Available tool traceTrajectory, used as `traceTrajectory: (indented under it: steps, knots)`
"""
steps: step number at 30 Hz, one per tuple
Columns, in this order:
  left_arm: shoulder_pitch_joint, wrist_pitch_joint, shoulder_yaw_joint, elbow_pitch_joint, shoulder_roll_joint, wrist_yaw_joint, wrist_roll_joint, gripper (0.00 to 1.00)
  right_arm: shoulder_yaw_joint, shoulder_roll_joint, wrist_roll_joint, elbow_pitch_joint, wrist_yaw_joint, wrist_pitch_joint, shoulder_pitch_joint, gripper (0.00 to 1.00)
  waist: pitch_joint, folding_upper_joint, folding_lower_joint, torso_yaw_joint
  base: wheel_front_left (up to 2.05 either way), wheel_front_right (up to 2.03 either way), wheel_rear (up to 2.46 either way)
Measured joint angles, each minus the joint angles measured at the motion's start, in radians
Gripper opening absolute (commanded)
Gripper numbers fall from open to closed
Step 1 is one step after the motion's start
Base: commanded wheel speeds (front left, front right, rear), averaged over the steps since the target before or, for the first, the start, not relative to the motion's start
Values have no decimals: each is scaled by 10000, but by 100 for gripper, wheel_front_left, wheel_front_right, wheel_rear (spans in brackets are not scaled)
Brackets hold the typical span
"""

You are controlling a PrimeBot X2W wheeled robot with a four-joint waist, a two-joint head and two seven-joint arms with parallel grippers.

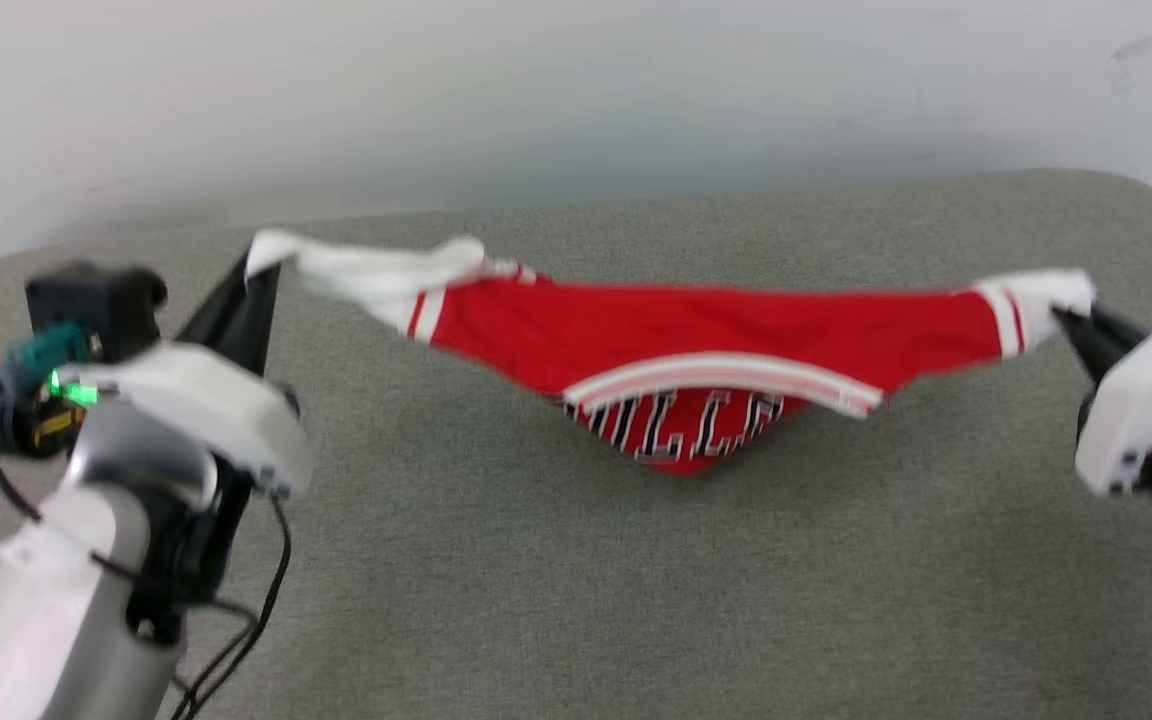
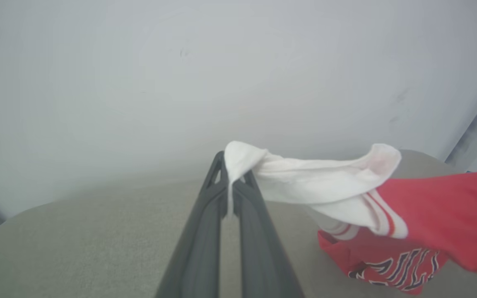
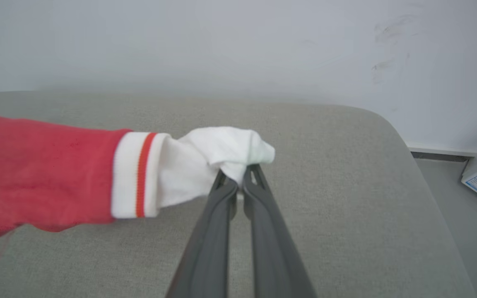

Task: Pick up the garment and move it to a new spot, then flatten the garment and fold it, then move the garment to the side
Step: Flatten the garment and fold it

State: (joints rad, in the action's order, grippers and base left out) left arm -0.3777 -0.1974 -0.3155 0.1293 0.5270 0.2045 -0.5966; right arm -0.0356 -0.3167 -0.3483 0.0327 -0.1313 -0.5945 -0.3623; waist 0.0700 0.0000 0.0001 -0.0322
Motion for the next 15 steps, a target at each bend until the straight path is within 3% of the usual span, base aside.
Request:
traceTrajectory:
  steps: [9, 15]
  knots:
    - [-4170, 577, 25, -2819, -1005, -708, -33, 0, 259, 31, 96, 1367, 2, 1045, -3724, 0, 791, 0, 1, 89, 0, 0, 0]
    - [-6953, 1160, 35, -4800, -1202, -1099, 370, 0, 506, -73, 240, 2452, 2, 1998, -6412, 0, 1675, 0, 1, 169, 0, 0, 0]
